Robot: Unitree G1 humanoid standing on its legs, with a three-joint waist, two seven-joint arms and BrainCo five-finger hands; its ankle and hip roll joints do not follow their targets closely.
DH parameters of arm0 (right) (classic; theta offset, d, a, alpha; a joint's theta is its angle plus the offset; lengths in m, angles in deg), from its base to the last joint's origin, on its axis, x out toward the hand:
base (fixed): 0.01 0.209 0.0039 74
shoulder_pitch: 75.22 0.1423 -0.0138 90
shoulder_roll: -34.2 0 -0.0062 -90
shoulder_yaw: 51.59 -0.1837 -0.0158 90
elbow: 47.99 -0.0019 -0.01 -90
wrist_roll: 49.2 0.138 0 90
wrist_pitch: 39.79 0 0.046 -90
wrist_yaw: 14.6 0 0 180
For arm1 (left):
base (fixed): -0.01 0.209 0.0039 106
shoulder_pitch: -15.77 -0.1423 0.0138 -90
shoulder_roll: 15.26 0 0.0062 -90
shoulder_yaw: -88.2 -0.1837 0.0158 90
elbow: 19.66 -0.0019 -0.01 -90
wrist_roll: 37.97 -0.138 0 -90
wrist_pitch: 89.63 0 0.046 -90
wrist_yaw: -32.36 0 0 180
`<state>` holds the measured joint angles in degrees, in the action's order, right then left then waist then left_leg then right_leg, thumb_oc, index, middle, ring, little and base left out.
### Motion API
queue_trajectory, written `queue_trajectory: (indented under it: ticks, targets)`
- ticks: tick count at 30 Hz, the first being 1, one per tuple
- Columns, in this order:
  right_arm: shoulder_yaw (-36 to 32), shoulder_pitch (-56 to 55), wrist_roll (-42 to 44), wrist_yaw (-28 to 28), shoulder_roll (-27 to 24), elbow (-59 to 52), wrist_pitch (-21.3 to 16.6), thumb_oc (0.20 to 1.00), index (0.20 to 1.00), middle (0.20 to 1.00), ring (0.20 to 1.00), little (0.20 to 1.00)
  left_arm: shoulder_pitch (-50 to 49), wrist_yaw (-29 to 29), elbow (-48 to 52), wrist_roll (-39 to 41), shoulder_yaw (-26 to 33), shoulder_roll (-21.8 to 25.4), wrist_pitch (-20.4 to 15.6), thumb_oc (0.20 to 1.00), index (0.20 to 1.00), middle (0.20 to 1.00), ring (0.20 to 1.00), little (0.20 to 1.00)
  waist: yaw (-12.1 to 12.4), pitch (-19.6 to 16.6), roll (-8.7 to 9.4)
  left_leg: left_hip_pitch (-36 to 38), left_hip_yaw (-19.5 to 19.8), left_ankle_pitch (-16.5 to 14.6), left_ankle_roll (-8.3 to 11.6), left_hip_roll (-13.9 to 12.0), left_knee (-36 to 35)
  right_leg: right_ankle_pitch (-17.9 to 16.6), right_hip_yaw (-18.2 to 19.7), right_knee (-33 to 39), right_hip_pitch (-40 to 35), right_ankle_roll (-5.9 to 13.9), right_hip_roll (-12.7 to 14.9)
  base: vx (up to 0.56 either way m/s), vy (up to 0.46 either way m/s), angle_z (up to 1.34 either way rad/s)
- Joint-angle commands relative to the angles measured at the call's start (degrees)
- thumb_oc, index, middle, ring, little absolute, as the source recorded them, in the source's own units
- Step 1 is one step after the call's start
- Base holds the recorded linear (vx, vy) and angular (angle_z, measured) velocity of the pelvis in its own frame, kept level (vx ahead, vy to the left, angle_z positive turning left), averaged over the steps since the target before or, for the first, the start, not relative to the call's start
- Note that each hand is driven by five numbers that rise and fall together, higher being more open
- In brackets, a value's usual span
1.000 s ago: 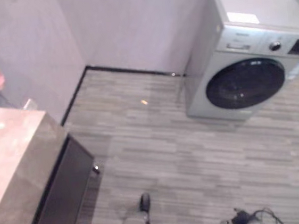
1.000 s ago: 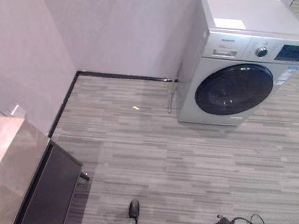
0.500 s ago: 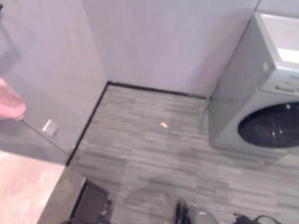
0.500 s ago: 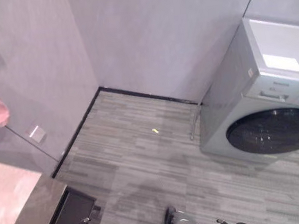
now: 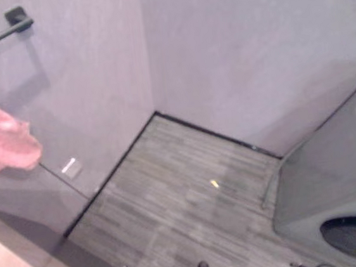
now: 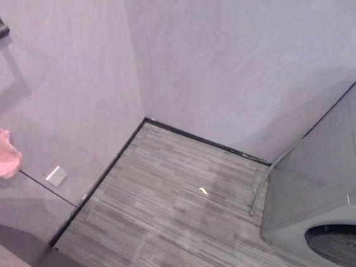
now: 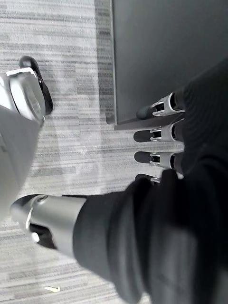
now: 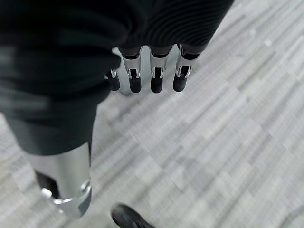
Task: Put brush and paste in cup on sink, flatten towel.
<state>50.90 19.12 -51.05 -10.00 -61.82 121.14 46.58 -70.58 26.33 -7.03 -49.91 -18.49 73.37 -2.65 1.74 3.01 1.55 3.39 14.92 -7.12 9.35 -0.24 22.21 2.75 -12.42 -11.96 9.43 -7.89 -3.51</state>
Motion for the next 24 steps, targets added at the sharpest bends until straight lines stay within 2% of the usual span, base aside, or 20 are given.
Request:
queue_trajectory:
  ticks: [1,5,7,8,9,10,11,12,14,15,16,17,18,19,20,21,22,23,24]
  targets:
    - [-2.25,-1.60,2.28,0.73,-0.42,-1.79,-0.76,1.000,1.000,1.000,1.000,1.000,-0.59,-0.51,0.82,0.98,-0.08,4.49,-0.15,1.000,1.000,1.000,1.000,1.000,1.66,-1.31,3.63,1.25,-0.54,6.27,-7.83,-1.31,-6.78,4.64,2.88,3.69,-4.06,7.97,-0.53,0.22,-0.143,-0.10]
    - [0.20,-1.39,1.26,0.49,0.44,-3.26,-1.04,1.000,1.000,1.000,1.000,1.000,-0.53,-0.79,0.99,1.39,0.12,4.80,-0.29,1.000,1.000,1.000,1.000,1.000,2.24,-1.22,4.01,0.24,-0.41,8.38,-7.41,-1.39,-5.37,5.14,2.62,3.89,-4.60,7.44,-0.80,0.15,-0.116,0.06]
    - [2.51,-1.69,0.28,0.19,1.62,-4.57,-1.23,1.000,1.000,1.000,1.000,1.000,-0.44,-1.08,1.19,1.83,0.17,5.03,-0.59,1.000,1.000,1.000,1.000,1.000,2.82,-0.65,4.20,-0.89,-0.45,10.88,-6.99,-1.34,-3.17,5.30,2.75,4.83,-5.54,6.83,-1.23,0.10,-0.102,0.33]
    - [2.52,-1.69,0.28,0.19,1.63,-4.57,-1.23,1.000,1.000,1.000,1.000,1.000,-0.44,-1.08,1.19,1.83,0.18,5.04,-0.59,1.000,1.000,1.000,1.000,1.000,2.81,-0.64,4.20,-0.93,-0.44,10.85,-6.99,-1.33,-3.10,5.27,2.74,4.87,-5.56,6.83,-1.23,0.08,-0.098,0.27]
    - [3.23,-1.85,0.08,0.06,1.94,-5.27,-1.36,1.000,1.000,1.000,1.000,1.000,-0.54,-0.96,1.36,2.03,0.21,5.07,-0.58,1.000,1.000,1.000,1.000,1.000,3.06,-0.30,4.23,-1.74,-0.55,12.10,-6.86,-1.30,-1.55,5.23,2.90,5.27,-6.04,6.58,-1.47,0.05,-0.110,0.03]
    - [4.17,-2.27,0.00,-0.01,2.47,-6.31,-1.58,1.000,1.000,1.000,1.000,1.000,-0.68,-1.04,1.41,2.06,0.29,5.22,-0.65,1.000,1.000,1.000,1.000,1.000,3.29,0.81,4.40,-4.87,-1.57,14.30,-7.07,-1.27,3.76,5.25,3.14,6.20,-7.23,5.98,-1.75,0.04,-0.143,-0.08]
    - [4.49,-2.23,-0.21,0.06,2.39,-6.73,-1.62,1.000,1.000,1.000,1.000,1.000,-0.63,-1.05,1.43,2.02,0.37,5.30,-0.60,1.000,1.000,1.000,1.000,1.000,3.34,1.57,4.37,-7.09,-2.43,14.76,-7.44,-1.34,7.19,5.16,3.10,6.39,-7.58,5.67,-1.74,-0.01,-0.128,-0.03]
    - [4.88,-2.06,-0.35,0.20,2.32,-7.15,-1.73,1.000,1.000,1.000,1.000,1.000,-0.46,-1.16,1.51,1.98,0.39,5.31,-0.58,1.000,1.000,1.000,1.000,1.000,3.61,2.63,4.27,-9.46,-3.47,14.74,-8.07,-1.23,10.65,5.12,3.04,6.47,-7.92,5.39,-1.81,-0.02,-0.086,0.08]
    - [4.98,-1.90,-0.61,0.39,1.97,-7.80,-1.64,1.000,1.000,1.000,1.000,1.000,-0.27,-1.29,1.64,2.02,0.47,5.38,-0.42,1.000,1.000,1.000,1.000,1.000,3.40,3.48,4.25,-11.60,-7.12,13.38,-8.29,-2.15,12.56,5.27,2.42,6.56,-8.37,5.23,-1.70,0.01,-0.062,0.10]
    - [4.92,-1.81,-0.71,0.38,1.76,-7.77,-1.52,1.000,1.000,1.000,1.000,1.000,-0.14,-1.31,1.85,2.01,0.43,5.22,-0.42,1.000,1.000,1.000,1.000,1.000,3.14,3.66,4.19,-12.38,-8.97,11.64,-8.12,-2.02,10.05,5.40,1.78,6.63,-8.48,5.32,-1.21,0.00,0.000,0.00]
    - [4.93,-1.81,-0.71,0.38,1.76,-7.76,-1.52,1.000,1.000,1.000,1.000,1.000,-0.14,-1.31,1.85,2.00,0.44,5.21,-0.42,1.000,1.000,1.000,1.000,1.000,3.19,3.70,4.25,-12.21,-9.06,11.69,-8.15,-1.98,9.86,5.44,1.85,6.60,-8.53,5.34,-1.14,0.00,0.000,0.00]
    - [4.55,-2.09,-1.60,0.73,1.10,-7.60,-1.37,1.000,1.000,1.000,1.000,1.000,-0.03,-1.35,2.02,1.12,0.02,4.95,-0.67,1.000,1.000,1.000,1.000,1.000,2.29,3.76,4.32,-15.13,-13.53,7.17,-7.98,-1.04,3.98,5.45,0.08,7.29,-8.70,6.16,0.29,0.00,0.000,0.00]
    - [4.55,-2.11,-1.60,0.73,1.10,-7.60,-1.37,1.000,1.000,1.000,1.000,1.000,-0.04,-1.35,2.02,1.12,0.02,4.94,-0.67,1.000,1.000,1.000,1.000,1.000,2.27,3.68,4.35,-15.14,-13.55,7.19,-8.03,-0.99,3.89,5.49,0.08,7.28,-8.65,6.20,0.35,0.00,0.023,0.20]
    - [4.23,-2.26,-1.69,0.94,0.98,-7.71,-1.41,1.000,1.000,1.000,1.000,1.000,0.03,-1.50,2.17,0.75,-0.17,4.86,-0.96,1.000,1.000,1.000,1.000,1.000,1.71,3.66,4.37,-16.66,-15.99,5.39,-8.09,-0.96,0.59,5.47,-0.80,7.67,-8.60,6.60,0.93,0.01,0.077,0.60]
    - [3.54,-2.99,-1.96,1.47,0.54,-8.07,-1.64,1.000,1.000,1.000,1.000,1.000,0.22,-1.64,2.95,0.26,-0.33,4.72,-1.09,1.000,1.000,1.000,1.000,1.000,0.90,3.44,3.62,-18.18,-20.09,7.14,-7.74,0.43,-11.69,5.27,-2.48,8.62,-9.02,7.54,1.41,0.04,0.076,0.89]
    - [3.59,-3.06,-1.96,1.47,0.53,-8.06,-1.64,1.000,1.000,1.000,1.000,1.000,0.14,-1.63,2.93,0.26,-0.32,4.71,-1.08,1.000,1.000,1.000,1.000,1.000,1.10,3.54,3.66,-17.40,-19.92,6.51,-7.40,0.47,-11.93,5.58,-1.89,8.66,-9.61,7.84,1.40,0.09,0.119,0.97]
    - [3.54,-2.93,-2.30,1.68,0.63,-8.39,-1.76,1.000,1.000,1.000,1.000,1.000,0.57,-1.54,3.19,-0.16,-0.60,4.74,-1.20,1.000,1.000,1.000,1.000,1.000,0.62,3.52,2.92,-17.87,-22.58,8.68,-6.78,0.71,-15.36,5.91,-2.58,8.54,-9.90,8.07,1.18,0.08,0.055,0.58]
    - [3.55,-2.95,-2.32,1.69,0.62,-8.39,-1.76,1.000,1.000,1.000,1.000,1.000,0.56,-1.53,3.18,-0.17,-0.60,4.73,-1.20,1.000,1.000,1.000,1.000,1.000,0.74,3.57,3.00,-17.41,-22.72,8.93,-6.77,0.83,-16.00,5.93,-2.41,8.57,-10.03,8.14,1.28,0.15,0.119,0.27]
    - [3.95,-2.41,-3.18,1.75,0.89,-8.87,-1.70,1.000,1.000,1.000,1.000,1.000,0.77,-1.21,3.26,-0.89,-0.94,4.73,-1.28,1.000,1.000,1.000,1.000,1.000,0.47,3.22,2.79,-16.12,-26.21,8.65,-6.98,0.54,-16.12,6.44,-2.98,8.00,-10.81,8.44,1.33,0.17,0.106,0.03]
